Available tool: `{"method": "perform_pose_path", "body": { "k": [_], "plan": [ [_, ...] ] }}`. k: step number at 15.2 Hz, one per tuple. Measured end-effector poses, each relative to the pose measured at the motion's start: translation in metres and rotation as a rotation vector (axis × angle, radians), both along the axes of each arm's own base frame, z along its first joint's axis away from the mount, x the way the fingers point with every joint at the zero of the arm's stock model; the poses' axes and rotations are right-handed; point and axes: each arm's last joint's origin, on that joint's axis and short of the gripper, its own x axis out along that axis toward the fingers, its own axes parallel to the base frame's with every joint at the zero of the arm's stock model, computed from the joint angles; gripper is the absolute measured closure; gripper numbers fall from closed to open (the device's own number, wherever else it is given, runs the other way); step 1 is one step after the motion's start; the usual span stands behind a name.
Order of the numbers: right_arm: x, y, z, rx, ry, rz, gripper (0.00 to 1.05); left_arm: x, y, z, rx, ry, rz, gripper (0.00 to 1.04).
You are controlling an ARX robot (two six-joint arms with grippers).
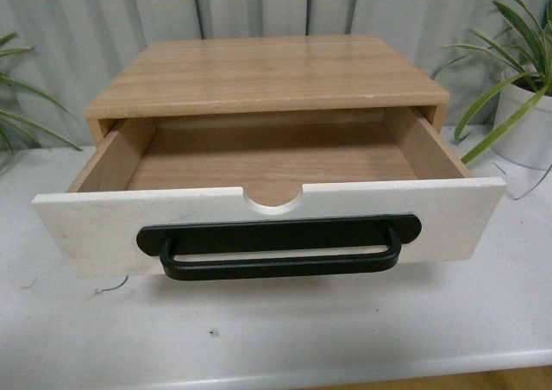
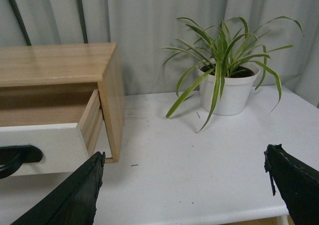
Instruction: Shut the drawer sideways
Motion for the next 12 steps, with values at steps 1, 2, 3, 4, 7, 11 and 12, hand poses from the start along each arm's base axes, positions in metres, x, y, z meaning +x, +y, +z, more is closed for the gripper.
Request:
{"method": "perform_pose_path", "body": {
  "k": [1, 2, 3, 4, 7, 11, 12],
  "plan": [
    [0.0, 0.0, 0.0, 0.0, 0.0, 0.0, 0.06, 0.0, 0.0, 0.0, 0.0, 0.0, 0.0, 0.07],
    [0.0, 0.0, 0.0, 0.0, 0.0, 0.0, 0.06, 0.0, 0.0, 0.0, 0.0, 0.0, 0.0, 0.07],
    [0.0, 0.0, 0.0, 0.0, 0.0, 0.0, 0.06, 0.0, 0.0, 0.0, 0.0, 0.0, 0.0, 0.07],
    [0.0, 0.0, 0.0, 0.0, 0.0, 0.0, 0.06, 0.0, 0.0, 0.0, 0.0, 0.0, 0.0, 0.07],
    [0.0, 0.0, 0.0, 0.0, 0.0, 0.0, 0.06, 0.0, 0.0, 0.0, 0.0, 0.0, 0.0, 0.07],
    [0.0, 0.0, 0.0, 0.0, 0.0, 0.0, 0.06, 0.0, 0.0, 0.0, 0.0, 0.0, 0.0, 0.07],
    [0.0, 0.0, 0.0, 0.0, 0.0, 0.0, 0.06, 0.0, 0.0, 0.0, 0.0, 0.0, 0.0, 0.07]
  ]
}}
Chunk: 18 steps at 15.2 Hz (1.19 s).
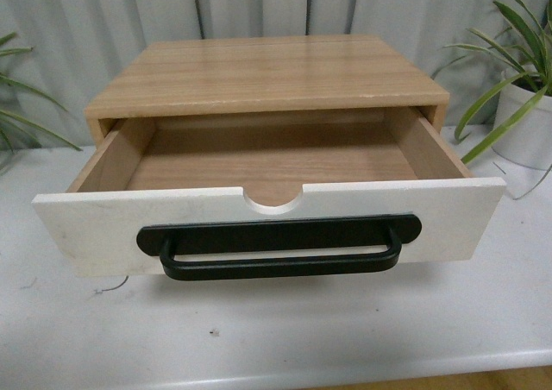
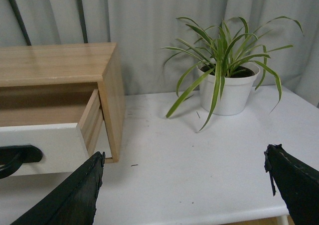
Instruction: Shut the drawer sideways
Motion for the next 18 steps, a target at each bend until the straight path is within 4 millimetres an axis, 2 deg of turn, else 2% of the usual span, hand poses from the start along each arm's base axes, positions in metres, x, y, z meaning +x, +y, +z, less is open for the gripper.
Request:
{"method": "perform_pose_path", "body": {
  "k": [5, 7, 8, 9, 10, 13, 15, 18],
  "plan": [
    [0.0, 0.0, 0.0, 0.0, 0.0, 0.0, 0.06, 0.0, 0.0, 0.0, 0.0, 0.0, 0.0, 0.07],
    [0.006, 0.008, 0.0, 0.139, 0.251, -0.12, 0.06, 0.002, -0.005, -0.004, -0.039, 0.063, -0.109, 0.07],
    [0.013, 0.016, 0.01, 0.191, 0.289, -0.049, 0.06, 0.004, -0.016, -0.004, -0.017, 0.113, -0.238, 0.07],
    [0.026, 0.031, 0.024, 0.142, 0.385, 0.161, 0.06, 0.006, -0.035, -0.002, 0.101, 0.184, -0.464, 0.07],
    [0.04, 0.051, 0.017, -0.016, 0.528, 0.431, 0.06, 0.015, -0.048, -0.001, 0.286, 0.241, -0.674, 0.07],
    [0.061, 0.067, 0.013, -0.156, 0.551, 0.576, 0.06, 0.033, -0.058, 0.001, 0.451, 0.248, -0.793, 0.07],
    [0.077, 0.079, 0.004, -0.233, 0.588, 0.651, 0.06, 0.048, -0.065, -0.004, 0.523, 0.289, -0.88, 0.07],
    [0.097, 0.09, -0.002, -0.28, 0.599, 0.697, 0.06, 0.072, -0.072, -0.006, 0.587, 0.282, -0.897, 0.07]
  ]
}}
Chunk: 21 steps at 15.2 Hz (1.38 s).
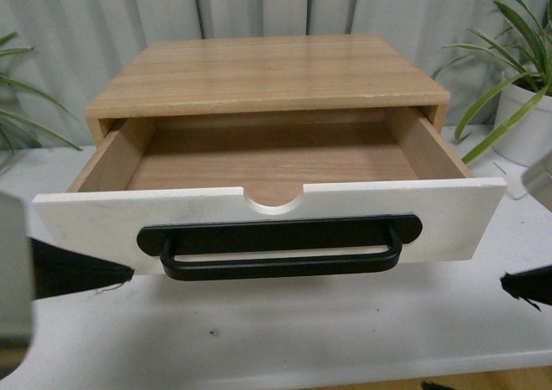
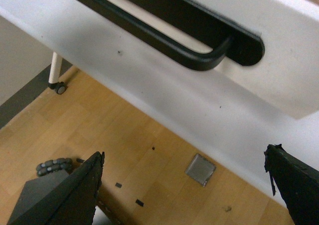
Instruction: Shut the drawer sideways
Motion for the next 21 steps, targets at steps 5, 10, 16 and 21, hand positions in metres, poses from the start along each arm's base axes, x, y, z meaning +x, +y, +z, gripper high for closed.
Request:
{"method": "perform_pose_path", "body": {
  "k": [5, 10, 16, 21],
  "plan": [
    [0.03, 0.011, -0.002, -0.018, -0.008, 0.034, 0.06, 0.027, -0.007, -0.005, 0.041, 0.01, -0.012, 0.07],
    [0.071, 0.017, 0.0, -0.034, -0.022, 0.04, 0.06, 0.064, -0.011, -0.005, 0.069, -0.021, 0.019, 0.07],
    [0.135, 0.02, -0.003, -0.033, -0.044, 0.0, 0.06, 0.128, -0.014, -0.005, 0.121, -0.067, 0.057, 0.07],
    [0.175, 0.025, -0.012, -0.02, -0.056, -0.044, 0.06, 0.169, -0.016, -0.005, 0.143, -0.093, 0.102, 0.07]
  ]
}}
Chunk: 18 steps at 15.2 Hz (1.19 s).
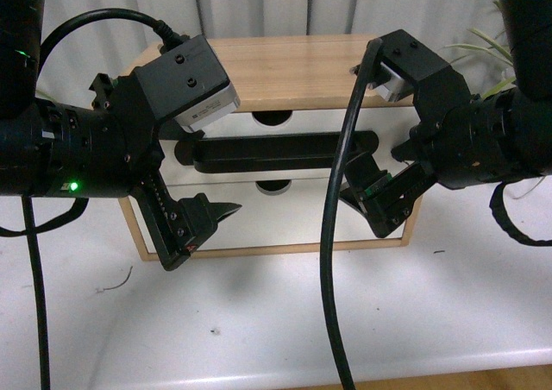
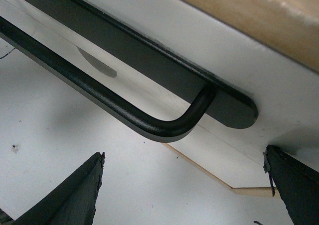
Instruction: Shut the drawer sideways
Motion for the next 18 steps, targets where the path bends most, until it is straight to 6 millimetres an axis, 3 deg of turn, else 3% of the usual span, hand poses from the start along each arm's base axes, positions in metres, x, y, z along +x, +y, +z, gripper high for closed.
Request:
{"method": "perform_pose_path", "body": {
  "k": [3, 7, 10, 12, 14, 16, 18],
  "plan": [
    [-0.004, -0.001, 0.0, 0.005, -0.008, -0.009, 0.06, -0.007, 0.002, 0.001, -0.007, -0.011, -0.001, 0.07],
    [-0.046, -0.014, 0.029, 0.011, -0.1, -0.024, 0.06, -0.059, 0.013, 0.01, -0.062, -0.019, 0.013, 0.07],
    [-0.119, -0.029, 0.044, 0.028, -0.153, -0.09, 0.06, -0.13, 0.034, 0.02, -0.139, -0.067, 0.111, 0.07],
    [-0.155, -0.042, 0.055, 0.054, -0.201, -0.175, 0.06, -0.157, 0.054, 0.027, -0.209, -0.125, 0.262, 0.07],
    [-0.206, -0.061, 0.055, 0.105, -0.251, -0.351, 0.06, -0.195, 0.077, 0.022, -0.367, -0.141, 0.49, 0.07],
    [-0.236, -0.062, 0.055, 0.17, -0.268, -0.413, 0.06, -0.213, 0.089, 0.014, -0.498, -0.124, 0.616, 0.07],
    [-0.252, -0.063, 0.051, 0.236, -0.296, -0.47, 0.06, -0.222, 0.098, 0.01, -0.593, -0.116, 0.709, 0.07]
  ]
}}
